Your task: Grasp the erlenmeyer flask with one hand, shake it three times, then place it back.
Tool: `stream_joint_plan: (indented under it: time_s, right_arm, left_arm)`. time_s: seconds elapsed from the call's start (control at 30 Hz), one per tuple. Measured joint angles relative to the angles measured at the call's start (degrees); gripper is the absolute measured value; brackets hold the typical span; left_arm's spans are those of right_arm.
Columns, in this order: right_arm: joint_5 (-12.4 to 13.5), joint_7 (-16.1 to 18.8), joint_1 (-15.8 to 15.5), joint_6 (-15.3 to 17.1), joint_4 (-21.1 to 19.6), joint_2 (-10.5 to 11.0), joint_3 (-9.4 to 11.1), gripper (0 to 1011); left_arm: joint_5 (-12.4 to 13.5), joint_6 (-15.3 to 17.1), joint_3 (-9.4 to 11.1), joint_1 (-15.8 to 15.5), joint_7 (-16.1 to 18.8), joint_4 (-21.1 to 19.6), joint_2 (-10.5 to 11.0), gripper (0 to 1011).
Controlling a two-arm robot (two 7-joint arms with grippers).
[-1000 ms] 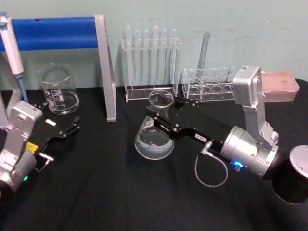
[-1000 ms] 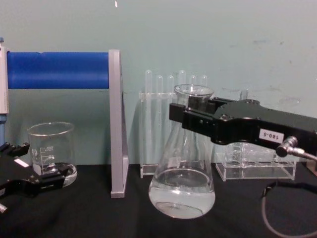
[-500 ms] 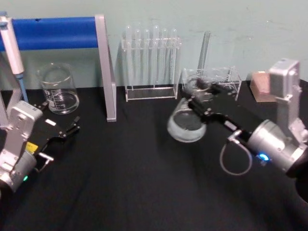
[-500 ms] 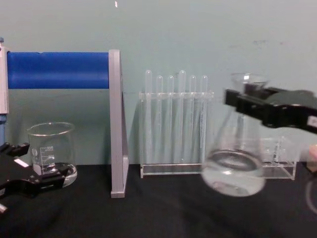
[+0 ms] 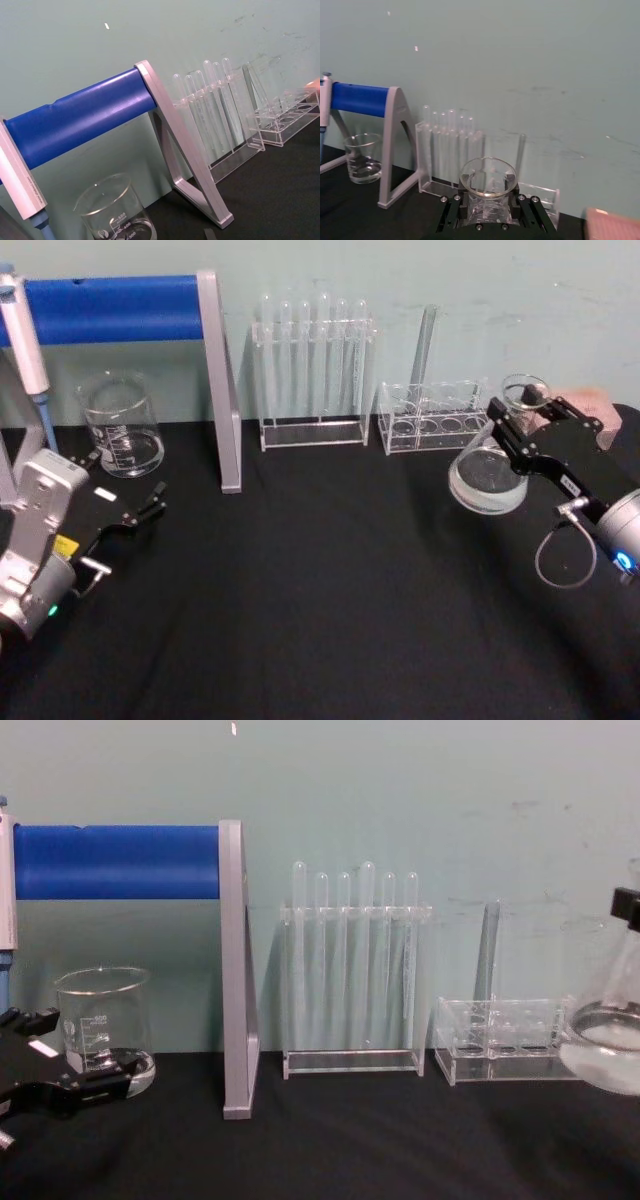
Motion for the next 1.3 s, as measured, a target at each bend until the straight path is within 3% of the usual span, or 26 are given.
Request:
stream_joint_plan:
  time_s: [0.23,0.4,0.63,0.83,1.03,1.3]
  right_arm:
    - [-0.9,-0.2,-0.4,0.5,-0.2,-0.9,1.0,449]
    - [-1.4,1.7,1.0,1.0,0.7,-1.7,-0.1,449]
    - [-1.5,5.8,3.8,1.7,2.6,-2.7,-3.5,449]
    - [-0.8,10.3,6.9,1.9,4.6,-3.1,-8.0,449]
    - [0.2,13.2,9.0,1.9,6.0,-2.9,-11.2,449]
    - [1.3,14.6,10.5,2.1,7.1,-2.1,-13.1,449]
  left_arm:
    - [0.0,0.0,0.0,0.0,0.0,0.0,0.0,1001]
    - [0.0,0.0,0.0,0.0,0.0,0.0,0.0,1001]
    - [0.0,0.0,0.0,0.0,0.0,0.0,0.0,1001]
    - [0.0,0.0,0.0,0.0,0.0,0.0,0.0,1001]
    - [0.0,0.0,0.0,0.0,0.0,0.0,0.0,1001]
    - [0.0,0.0,0.0,0.0,0.0,0.0,0.0,1001]
